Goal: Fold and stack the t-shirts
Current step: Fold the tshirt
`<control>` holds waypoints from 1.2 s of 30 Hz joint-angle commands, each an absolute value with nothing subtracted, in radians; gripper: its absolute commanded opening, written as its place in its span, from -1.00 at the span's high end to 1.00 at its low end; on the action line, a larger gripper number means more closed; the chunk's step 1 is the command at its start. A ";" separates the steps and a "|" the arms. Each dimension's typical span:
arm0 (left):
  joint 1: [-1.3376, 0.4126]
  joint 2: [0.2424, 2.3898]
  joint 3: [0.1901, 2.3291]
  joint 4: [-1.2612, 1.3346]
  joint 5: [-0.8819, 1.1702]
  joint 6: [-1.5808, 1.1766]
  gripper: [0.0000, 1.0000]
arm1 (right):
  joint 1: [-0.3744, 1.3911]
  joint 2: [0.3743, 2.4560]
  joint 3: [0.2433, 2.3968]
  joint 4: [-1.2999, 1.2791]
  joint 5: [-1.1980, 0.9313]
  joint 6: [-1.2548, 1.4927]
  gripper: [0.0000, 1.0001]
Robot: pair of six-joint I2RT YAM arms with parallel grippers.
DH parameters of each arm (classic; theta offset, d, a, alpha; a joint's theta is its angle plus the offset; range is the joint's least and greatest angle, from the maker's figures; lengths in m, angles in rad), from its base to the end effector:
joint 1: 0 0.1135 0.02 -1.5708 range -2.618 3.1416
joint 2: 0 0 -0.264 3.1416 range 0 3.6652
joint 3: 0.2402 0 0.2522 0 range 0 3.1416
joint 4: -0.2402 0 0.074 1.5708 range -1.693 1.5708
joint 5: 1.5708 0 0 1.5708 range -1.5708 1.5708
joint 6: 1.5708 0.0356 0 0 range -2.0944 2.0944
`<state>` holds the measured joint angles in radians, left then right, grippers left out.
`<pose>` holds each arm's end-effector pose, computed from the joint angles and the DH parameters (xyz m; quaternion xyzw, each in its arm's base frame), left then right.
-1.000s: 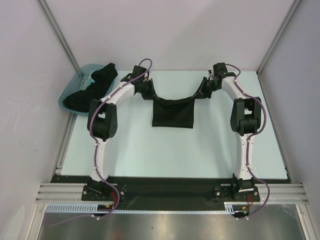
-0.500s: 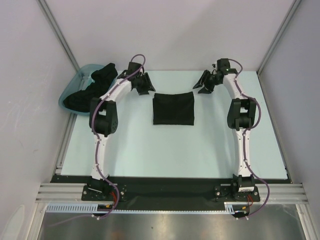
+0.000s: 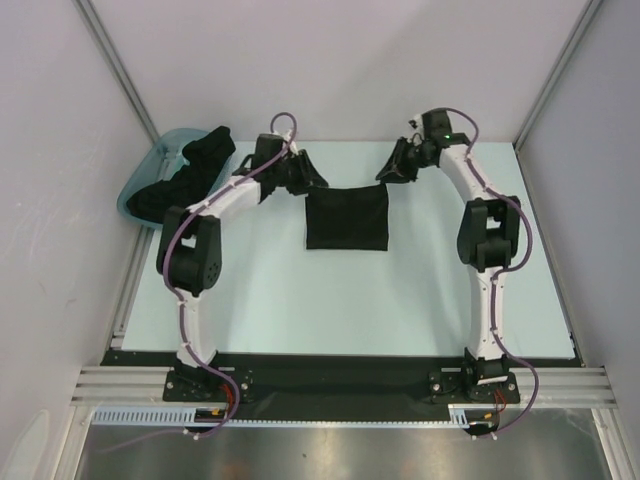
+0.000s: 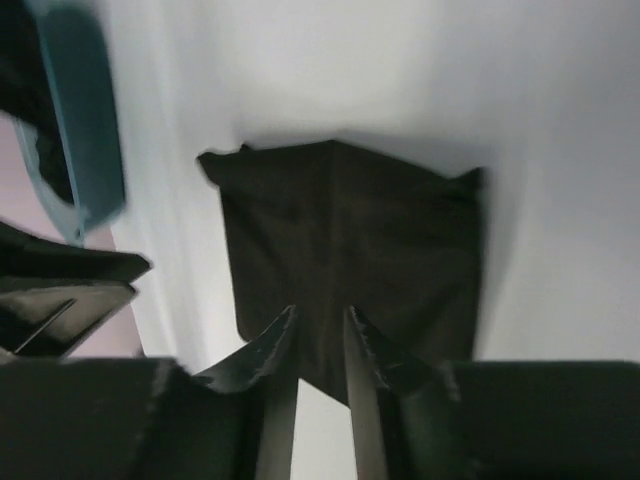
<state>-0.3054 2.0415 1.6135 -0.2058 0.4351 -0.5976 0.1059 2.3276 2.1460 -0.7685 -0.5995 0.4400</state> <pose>0.4467 -0.1566 0.2388 -0.0304 0.8761 -0.3657 0.3127 0.5082 0.0742 0.2361 0.0624 0.9121 0.3494 0.2052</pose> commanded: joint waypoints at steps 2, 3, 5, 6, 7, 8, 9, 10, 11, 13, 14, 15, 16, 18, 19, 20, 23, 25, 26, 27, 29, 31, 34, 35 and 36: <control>-0.333 2.115 1.569 0.104 0.583 -0.751 0.27 | 0.167 2.339 2.100 -0.596 -0.686 0.492 0.62; -0.328 2.140 1.574 0.123 0.587 -0.768 0.28 | 0.170 2.358 2.092 -0.566 -0.692 0.505 0.67; -0.327 2.208 1.608 0.164 0.597 -0.805 0.30 | 0.166 2.381 2.074 -0.481 -0.718 0.543 0.75; -0.321 2.230 1.633 0.175 0.600 -0.816 0.34 | 0.161 2.411 2.074 -0.462 -0.725 0.551 0.77; -0.318 2.250 1.647 0.178 0.592 -0.822 0.36 | 0.158 2.425 2.069 -0.439 -0.745 0.575 0.79; -0.310 2.284 1.655 0.181 0.589 -0.837 0.37 | 0.147 2.434 2.065 -0.399 -0.752 0.584 0.82; -0.304 2.295 1.657 0.190 0.584 -0.845 0.38 | 0.143 2.453 2.050 -0.378 -0.755 0.592 0.84; -0.298 2.307 1.652 0.208 0.571 -0.859 0.38 | 0.137 2.462 2.043 -0.364 -0.752 0.594 0.84; -0.282 2.315 1.646 0.216 0.565 -0.868 0.38 | 0.124 2.471 2.036 -0.338 -0.753 0.597 0.85; -0.267 2.344 1.626 0.256 0.558 -0.894 0.40 | 0.111 2.490 2.014 -0.315 -0.755 0.597 0.85; -0.249 2.350 1.623 0.256 0.548 -0.896 0.40 | 0.103 2.494 2.005 -0.293 -0.753 0.598 0.85; -0.241 2.367 1.626 0.256 0.543 -0.896 0.40 | 0.086 2.500 1.994 -0.281 -0.755 0.597 0.86; -0.230 2.375 1.632 0.256 0.545 -0.896 0.41 | 0.078 2.516 1.993 -0.272 -0.750 0.597 0.86; -0.207 2.378 1.640 0.261 0.549 -0.888 0.41 | 0.055 2.529 1.997 -0.270 -0.749 0.598 0.86; -0.203 2.370 1.650 0.229 0.549 -0.856 0.40 | 0.048 2.533 2.005 -0.275 -0.739 0.595 0.86; -0.196 2.365 1.663 0.197 0.546 -0.833 0.40 | 0.041 2.533 2.008 -0.290 -0.732 0.592 0.85; -0.195 2.321 1.700 0.074 0.549 -0.737 0.37 | 0.025 2.527 2.043 -0.354 -0.710 0.566 0.81; -0.196 2.243 1.681 0.020 0.552 -0.689 0.35 | 0.025 2.508 2.069 -0.424 -0.692 0.539 0.80; -0.202 2.206 1.662 0.014 0.552 -0.677 0.34 | 0.025 2.493 2.077 -0.437 -0.689 0.534 0.79; -0.206 2.172 1.611 0.012 0.557 -0.667 0.32 | 0.026 2.447 2.074 -0.451 -0.681 0.532 0.78; -0.222 2.070 1.560 0.008 0.563 -0.640 0.31 | 0.035 2.401 2.072 -0.520 -0.657 0.515 0.70; -0.232 2.004 1.473 -0.014 0.595 -0.643 0.31 | 0.041 2.320 2.057 -0.583 -0.632 0.494 0.56; -0.247 1.881 1.324 0.049 0.615 -0.684 0.31 | 0.054 2.197 1.953 -0.583 -0.641 0.503 0.44; -0.261 1.856 1.286 0.070 0.615 -0.696 0.31 | 0.072 2.171 1.915 -0.575 -0.655 0.511 0.41; -0.268 1.821 1.223 0.105 0.617 -0.707 0.31 | 0.081 2.131 1.869 -0.580 -0.664 0.508 0.41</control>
